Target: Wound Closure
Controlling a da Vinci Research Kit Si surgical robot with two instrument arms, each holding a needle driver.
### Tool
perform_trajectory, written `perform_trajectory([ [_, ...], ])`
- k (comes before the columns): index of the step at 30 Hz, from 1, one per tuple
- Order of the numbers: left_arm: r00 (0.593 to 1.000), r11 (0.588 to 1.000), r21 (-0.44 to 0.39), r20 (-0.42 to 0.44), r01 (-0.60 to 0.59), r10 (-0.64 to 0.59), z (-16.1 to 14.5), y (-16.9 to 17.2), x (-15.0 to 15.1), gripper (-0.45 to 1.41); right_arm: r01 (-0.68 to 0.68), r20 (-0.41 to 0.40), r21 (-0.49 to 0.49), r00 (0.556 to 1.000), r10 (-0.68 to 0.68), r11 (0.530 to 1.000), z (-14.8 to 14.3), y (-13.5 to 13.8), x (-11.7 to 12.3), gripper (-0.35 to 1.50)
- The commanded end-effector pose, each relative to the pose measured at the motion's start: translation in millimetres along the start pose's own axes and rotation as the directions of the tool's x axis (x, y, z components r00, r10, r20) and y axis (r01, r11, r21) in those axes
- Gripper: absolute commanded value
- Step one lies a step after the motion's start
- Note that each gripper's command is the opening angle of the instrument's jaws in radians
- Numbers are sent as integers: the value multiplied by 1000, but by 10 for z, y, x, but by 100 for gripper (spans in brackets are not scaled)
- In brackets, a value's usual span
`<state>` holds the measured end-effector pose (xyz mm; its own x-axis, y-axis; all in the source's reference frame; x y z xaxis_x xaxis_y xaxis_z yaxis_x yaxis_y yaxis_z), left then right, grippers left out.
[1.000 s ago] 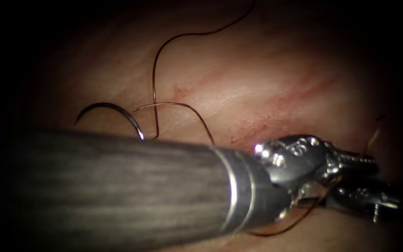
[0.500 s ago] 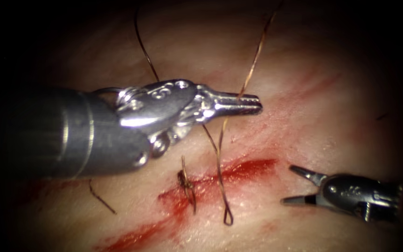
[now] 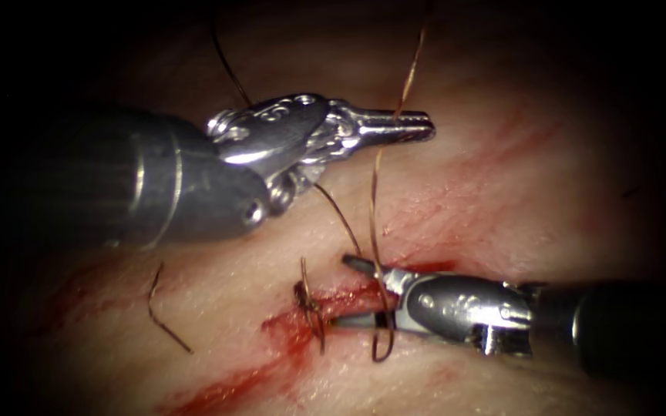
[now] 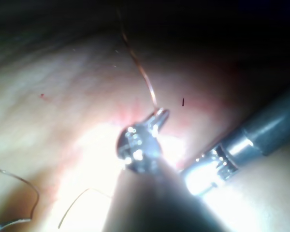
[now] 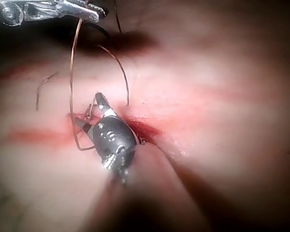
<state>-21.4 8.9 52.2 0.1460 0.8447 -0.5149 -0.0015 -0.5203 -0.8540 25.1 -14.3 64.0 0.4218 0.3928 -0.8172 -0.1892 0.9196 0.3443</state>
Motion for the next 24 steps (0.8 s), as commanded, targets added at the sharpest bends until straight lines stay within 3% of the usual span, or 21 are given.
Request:
perform_trajectory([
  [1,1000,1000,-4,-4,-27,27,5,-13,-7,-45,-5,-33,43,999,7,999,17,-5,-4,132],
  [7,994,994,-7,6,-111,111,2,-47,-36,-45,-23,-134,110,990,38,994,16,-1,-8,130],
  [13,985,985,-15,23,-172,173,-10,-93,-86,-45,-45,-153,170,986,72,984,15,2,-13,115],
  [14,984,984,-19,25,-178,179,-12,-98,-90,-45,-50,-154,184,985,79,982,15,1,-14,103],
  [15,983,983,-17,27,-184,184,-14,-103,-94,-45,-44,-157,195,985,75,980,14,1,-15,74],
  [16,981,982,-11,31,-189,190,-17,-112,-103,-45,-36,-162,223,984,74,974,10,0,-16,-23],
  [17,981,981,-8,32,-194,194,-18,-116,-106,-45,-33,-163,226,984,71,974,9,0,-17,-35],
  [24,977,977,7,16,-213,213,-22,-134,-119,-45,-24,-211,216,975,70,976,9,1,-18,-35],
])
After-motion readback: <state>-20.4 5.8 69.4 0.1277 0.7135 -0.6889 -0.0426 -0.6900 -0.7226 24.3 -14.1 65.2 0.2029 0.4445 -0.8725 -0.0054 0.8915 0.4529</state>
